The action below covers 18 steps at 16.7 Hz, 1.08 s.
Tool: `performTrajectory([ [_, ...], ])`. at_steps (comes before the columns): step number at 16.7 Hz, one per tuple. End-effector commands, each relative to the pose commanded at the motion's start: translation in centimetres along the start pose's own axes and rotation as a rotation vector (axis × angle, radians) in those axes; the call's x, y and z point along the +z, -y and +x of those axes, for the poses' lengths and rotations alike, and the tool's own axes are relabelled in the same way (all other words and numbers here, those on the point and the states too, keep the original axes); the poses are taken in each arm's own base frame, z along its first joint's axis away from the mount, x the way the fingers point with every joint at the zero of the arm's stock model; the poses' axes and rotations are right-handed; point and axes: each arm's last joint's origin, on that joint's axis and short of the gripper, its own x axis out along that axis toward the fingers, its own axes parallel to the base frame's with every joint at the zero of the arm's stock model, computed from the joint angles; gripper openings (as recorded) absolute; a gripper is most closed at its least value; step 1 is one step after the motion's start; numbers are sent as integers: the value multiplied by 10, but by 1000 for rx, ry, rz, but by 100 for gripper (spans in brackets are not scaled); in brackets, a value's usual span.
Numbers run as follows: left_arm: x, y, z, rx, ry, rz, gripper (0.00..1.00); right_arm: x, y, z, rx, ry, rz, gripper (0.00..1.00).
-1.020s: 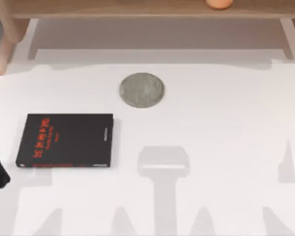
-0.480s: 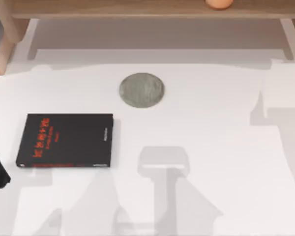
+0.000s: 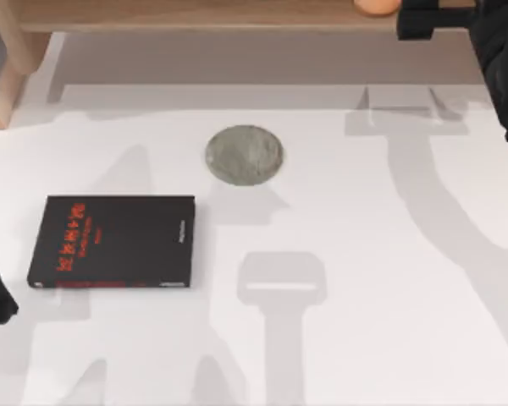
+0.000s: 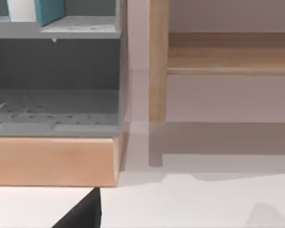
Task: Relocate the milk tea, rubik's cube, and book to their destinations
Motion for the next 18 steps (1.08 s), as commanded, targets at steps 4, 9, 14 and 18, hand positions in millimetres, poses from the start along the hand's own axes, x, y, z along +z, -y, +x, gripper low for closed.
performTrajectory([
  [4, 0, 0, 0, 0, 0, 0, 100, -28, -44, 40, -1, 13, 5, 100],
  [9, 0, 0, 0, 0, 0, 0, 100, -39, -61, 50, -1, 26, 13, 100],
  [14, 0, 0, 0, 0, 0, 0, 100, -39, -60, 53, -1, 25, 12, 100],
  [18, 0, 0, 0, 0, 0, 0, 100, -38, -63, 81, -1, 26, 13, 100],
])
